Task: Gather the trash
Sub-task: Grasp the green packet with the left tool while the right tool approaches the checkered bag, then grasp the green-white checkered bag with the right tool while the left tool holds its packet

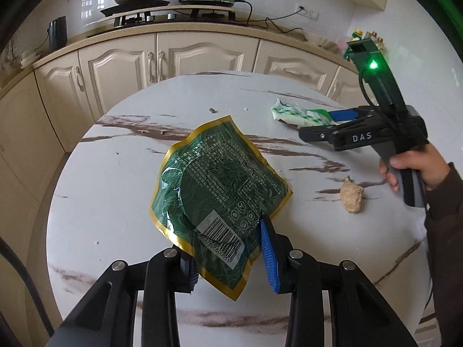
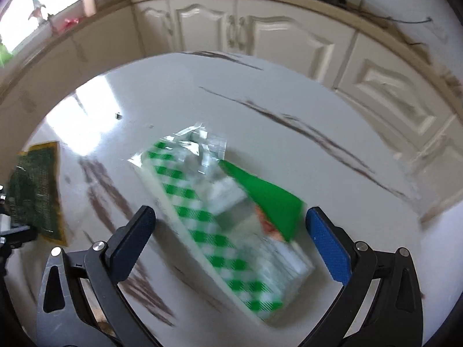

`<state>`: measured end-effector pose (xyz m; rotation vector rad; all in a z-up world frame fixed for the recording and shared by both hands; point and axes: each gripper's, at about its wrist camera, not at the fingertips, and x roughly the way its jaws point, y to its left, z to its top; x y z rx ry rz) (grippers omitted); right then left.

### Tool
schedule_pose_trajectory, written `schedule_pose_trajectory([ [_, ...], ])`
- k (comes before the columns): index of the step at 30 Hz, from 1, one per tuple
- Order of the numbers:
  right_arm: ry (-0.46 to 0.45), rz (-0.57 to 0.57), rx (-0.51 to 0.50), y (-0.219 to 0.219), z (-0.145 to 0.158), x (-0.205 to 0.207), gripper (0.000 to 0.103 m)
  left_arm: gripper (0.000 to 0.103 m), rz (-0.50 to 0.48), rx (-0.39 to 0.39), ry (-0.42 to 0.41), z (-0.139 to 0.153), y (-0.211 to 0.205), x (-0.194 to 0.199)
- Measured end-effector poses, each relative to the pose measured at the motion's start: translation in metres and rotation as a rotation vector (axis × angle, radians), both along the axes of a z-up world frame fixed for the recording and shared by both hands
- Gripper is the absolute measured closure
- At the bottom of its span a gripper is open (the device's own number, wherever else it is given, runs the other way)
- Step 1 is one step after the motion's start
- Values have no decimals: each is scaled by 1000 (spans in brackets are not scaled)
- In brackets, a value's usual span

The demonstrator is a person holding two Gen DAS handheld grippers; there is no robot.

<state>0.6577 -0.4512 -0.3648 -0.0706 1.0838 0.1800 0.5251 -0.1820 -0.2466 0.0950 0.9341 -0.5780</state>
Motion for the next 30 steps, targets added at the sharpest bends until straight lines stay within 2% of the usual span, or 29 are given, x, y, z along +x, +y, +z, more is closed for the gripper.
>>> schedule_pose_trajectory([
  [5, 10, -17, 8, 2, 0, -2, 2, 71, 13, -26, 16, 3, 12, -1],
  [8, 17, -32, 9, 5, 5, -9, 16, 71, 17, -35, 24, 5, 16, -6],
  [16, 30, -58, 17, 16, 12, -34, 31, 72, 11, -60, 26, 16, 16, -20],
  [19, 12, -85, 30, 19, 15, -44, 34, 77, 18, -77, 23, 21, 20, -27],
  [21, -16, -101, 33, 24, 18, -52, 34, 91, 17, -94, 20, 25, 25, -32],
  [25, -76, -123, 24, 36, 34, -66, 35, 96, 6, -101, 46, 22, 30, -37],
  [30, -124, -131, 38, 53, 60, -80, 35, 101, 20, -156, 66, 21, 43, -45],
])
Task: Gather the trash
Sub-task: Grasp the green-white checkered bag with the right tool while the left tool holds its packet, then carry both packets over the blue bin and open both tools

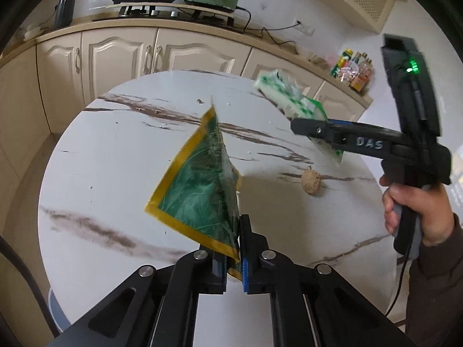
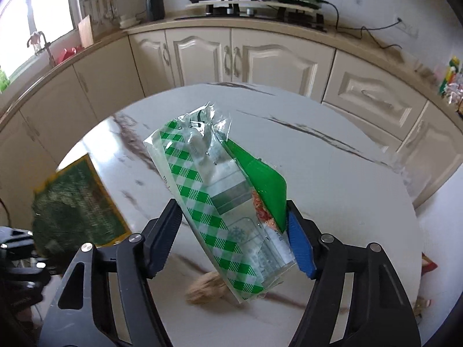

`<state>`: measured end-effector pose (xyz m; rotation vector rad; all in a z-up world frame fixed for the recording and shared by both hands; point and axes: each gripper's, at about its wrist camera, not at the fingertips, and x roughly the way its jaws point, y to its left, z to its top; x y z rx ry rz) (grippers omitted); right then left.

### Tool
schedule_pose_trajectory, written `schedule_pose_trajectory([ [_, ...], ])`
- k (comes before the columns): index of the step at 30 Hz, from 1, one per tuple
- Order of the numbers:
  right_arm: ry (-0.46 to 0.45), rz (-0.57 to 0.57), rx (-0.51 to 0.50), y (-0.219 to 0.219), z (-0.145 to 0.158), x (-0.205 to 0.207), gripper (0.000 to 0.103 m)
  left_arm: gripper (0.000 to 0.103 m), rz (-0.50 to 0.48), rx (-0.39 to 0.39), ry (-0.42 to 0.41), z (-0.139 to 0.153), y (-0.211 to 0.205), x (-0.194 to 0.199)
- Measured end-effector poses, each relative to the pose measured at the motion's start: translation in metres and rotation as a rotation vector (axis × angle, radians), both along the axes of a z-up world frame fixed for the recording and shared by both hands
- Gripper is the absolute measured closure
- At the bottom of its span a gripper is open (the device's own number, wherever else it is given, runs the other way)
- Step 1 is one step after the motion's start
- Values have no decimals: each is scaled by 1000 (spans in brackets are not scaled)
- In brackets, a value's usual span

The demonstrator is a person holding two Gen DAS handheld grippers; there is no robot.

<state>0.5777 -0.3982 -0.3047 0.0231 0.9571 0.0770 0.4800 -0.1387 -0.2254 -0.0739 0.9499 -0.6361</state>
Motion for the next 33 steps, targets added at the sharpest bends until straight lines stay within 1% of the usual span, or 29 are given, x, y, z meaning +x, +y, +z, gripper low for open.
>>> schedule_pose_trajectory([
  [1, -24, -1, 7, 5, 7, -5, 35, 101, 5, -5, -5, 1, 3, -1],
  [3, -36, 8, 16, 19, 16, -14, 35, 102, 17, -23, -22, 5, 10, -5],
  [4, -56, 10, 14, 27, 21, -18, 35, 102, 26, -33, -31, 8, 14, -7],
  [11, -84, 2, 76, 55, 31, -33, 35, 102, 60, -62, -80, 24, 43, -31],
  [14, -90, 28, 95, 76, 37, -38, 35, 102, 90, -66, -105, 37, 66, -43],
  [17, -114, 74, 104, 107, 48, -41, 35, 102, 142, -61, -143, 50, 95, -57],
  [19, -134, 108, 118, 131, 54, -41, 35, 102, 195, -51, -167, 59, 124, -66],
  [20, -139, 133, 121, 147, 57, -40, 35, 102, 210, -50, -170, 60, 134, -69],
  [23, -149, 207, 139, 197, 60, -39, 35, 101, 293, -40, -169, 61, 189, -83],
  [24, -148, 229, 147, 214, 57, -37, 34, 101, 310, -36, -164, 59, 200, -87],
  [27, -128, 310, 157, 276, 44, -34, 34, 101, 392, -11, -121, 43, 255, -99],
  [29, -99, 369, 152, 319, 26, -31, 34, 101, 435, -5, -87, 31, 283, -105],
  [30, -83, 396, 155, 336, 17, -30, 34, 101, 462, 0, -58, 20, 302, -109],
  [33, -17, 455, 149, 389, -20, -22, 34, 101, 519, 0, 20, -8, 340, -113],
])
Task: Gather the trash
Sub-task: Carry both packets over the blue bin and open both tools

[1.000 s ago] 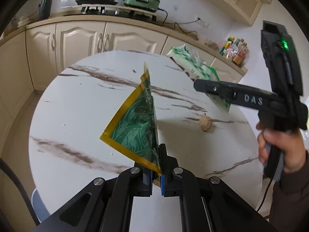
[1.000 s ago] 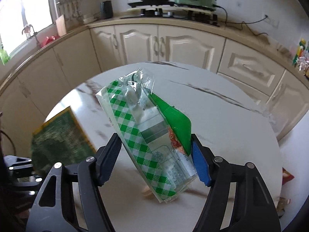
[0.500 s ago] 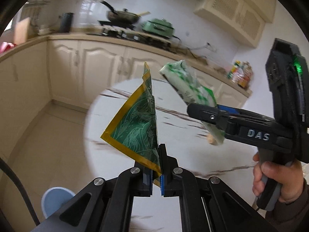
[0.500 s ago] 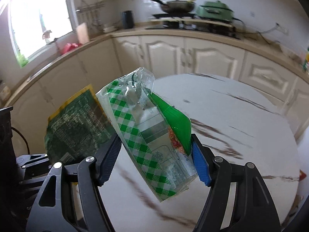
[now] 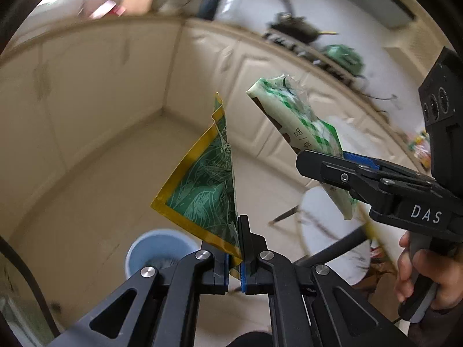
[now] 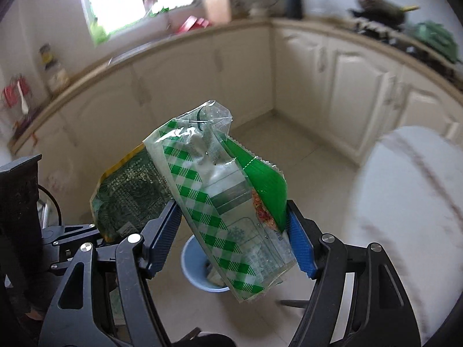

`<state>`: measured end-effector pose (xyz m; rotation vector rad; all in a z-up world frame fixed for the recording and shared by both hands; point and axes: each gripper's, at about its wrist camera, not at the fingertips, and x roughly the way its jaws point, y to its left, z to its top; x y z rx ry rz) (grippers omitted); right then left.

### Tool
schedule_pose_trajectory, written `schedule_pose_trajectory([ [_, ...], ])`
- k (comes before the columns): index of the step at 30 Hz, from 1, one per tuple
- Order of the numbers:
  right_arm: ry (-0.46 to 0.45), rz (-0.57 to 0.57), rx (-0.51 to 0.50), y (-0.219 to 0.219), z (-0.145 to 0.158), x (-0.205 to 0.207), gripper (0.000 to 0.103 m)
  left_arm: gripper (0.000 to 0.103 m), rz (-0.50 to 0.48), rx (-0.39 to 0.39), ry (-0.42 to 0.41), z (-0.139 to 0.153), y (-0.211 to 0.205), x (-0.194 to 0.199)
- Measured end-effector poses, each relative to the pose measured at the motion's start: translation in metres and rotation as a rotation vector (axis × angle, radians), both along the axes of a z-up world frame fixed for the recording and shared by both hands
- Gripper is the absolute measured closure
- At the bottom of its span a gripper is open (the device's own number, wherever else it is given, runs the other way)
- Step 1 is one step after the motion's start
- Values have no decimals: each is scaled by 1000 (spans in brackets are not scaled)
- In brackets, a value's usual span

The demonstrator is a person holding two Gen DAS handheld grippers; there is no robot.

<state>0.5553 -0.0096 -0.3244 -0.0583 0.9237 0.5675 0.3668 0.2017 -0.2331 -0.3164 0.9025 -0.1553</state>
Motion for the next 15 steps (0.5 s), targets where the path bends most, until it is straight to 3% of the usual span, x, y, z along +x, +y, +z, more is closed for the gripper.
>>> schedule_pose_trajectory([
  [7, 214, 63, -75, 75, -119, 25, 34, 101, 58, -7, 223, -88, 50, 28],
  [15, 482, 13, -137, 96, -265, 47, 34, 101, 39, -52, 450, -195, 64, 69],
])
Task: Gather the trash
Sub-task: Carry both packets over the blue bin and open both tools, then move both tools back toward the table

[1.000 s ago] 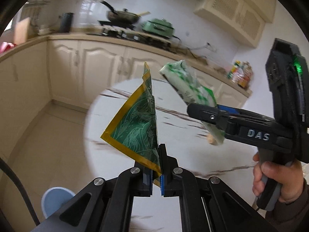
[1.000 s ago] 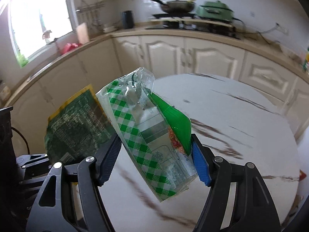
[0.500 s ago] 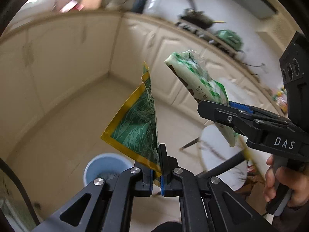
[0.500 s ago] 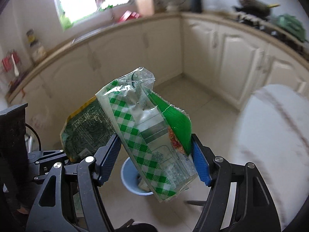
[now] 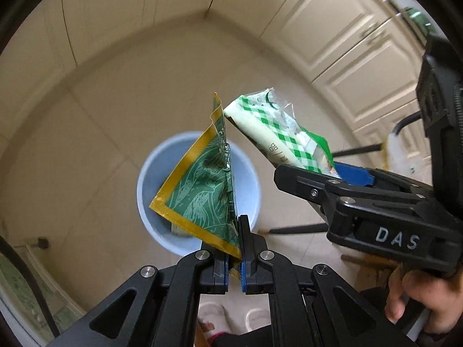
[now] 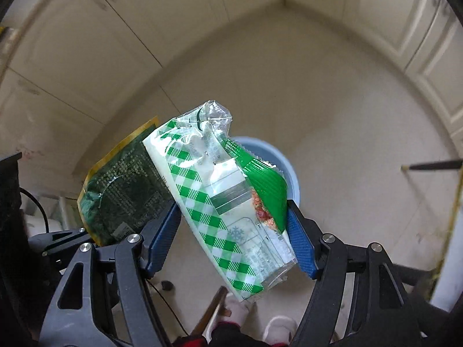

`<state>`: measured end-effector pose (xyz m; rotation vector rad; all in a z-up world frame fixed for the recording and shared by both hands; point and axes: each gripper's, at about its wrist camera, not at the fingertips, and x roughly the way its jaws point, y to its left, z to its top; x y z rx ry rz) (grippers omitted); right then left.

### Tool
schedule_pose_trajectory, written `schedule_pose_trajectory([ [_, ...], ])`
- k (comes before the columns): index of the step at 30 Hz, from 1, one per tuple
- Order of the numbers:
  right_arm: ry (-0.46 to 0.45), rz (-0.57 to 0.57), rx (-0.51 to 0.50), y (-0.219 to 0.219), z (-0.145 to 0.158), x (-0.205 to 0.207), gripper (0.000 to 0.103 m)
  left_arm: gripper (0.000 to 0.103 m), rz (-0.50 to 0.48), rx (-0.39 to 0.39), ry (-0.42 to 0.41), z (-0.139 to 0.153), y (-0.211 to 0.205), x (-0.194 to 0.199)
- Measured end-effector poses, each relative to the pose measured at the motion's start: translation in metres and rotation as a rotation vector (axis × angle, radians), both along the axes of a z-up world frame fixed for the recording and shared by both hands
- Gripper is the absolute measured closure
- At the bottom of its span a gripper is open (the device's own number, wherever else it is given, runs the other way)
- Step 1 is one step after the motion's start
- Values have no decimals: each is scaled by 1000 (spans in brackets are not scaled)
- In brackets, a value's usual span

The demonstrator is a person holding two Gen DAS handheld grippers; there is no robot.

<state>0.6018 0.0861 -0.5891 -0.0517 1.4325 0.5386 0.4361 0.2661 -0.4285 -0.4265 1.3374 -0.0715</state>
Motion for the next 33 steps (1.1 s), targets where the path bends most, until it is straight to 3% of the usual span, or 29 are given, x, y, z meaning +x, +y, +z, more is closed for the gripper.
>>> schedule_pose_trajectory([
  [3, 55, -7, -14, 2, -31, 7, 33, 101, -2, -17, 71, -34, 15, 24],
  [8, 107, -15, 0, 6, -61, 17, 30, 98, 1, -2, 111, -54, 17, 57],
  [14, 146, -39, 30, -9, -68, 25, 26, 76, 42, -6, 124, -58, 26, 84],
  [17, 152, -49, 43, -20, -69, 27, 24, 72, 57, 3, 111, -53, 25, 77],
  [21, 144, -53, 63, -27, -58, 24, 25, 67, 93, 9, 96, -43, 34, 77],
  [24, 145, -57, 57, -25, -48, 22, 11, 61, 114, 20, 85, -31, 28, 72],
  [26, 131, -54, 65, -25, -39, 19, 11, 61, 120, 33, 74, -23, 29, 66],
  [33, 21, -49, 82, -26, 22, 4, 11, 59, 187, 136, -23, 38, 25, 45],
])
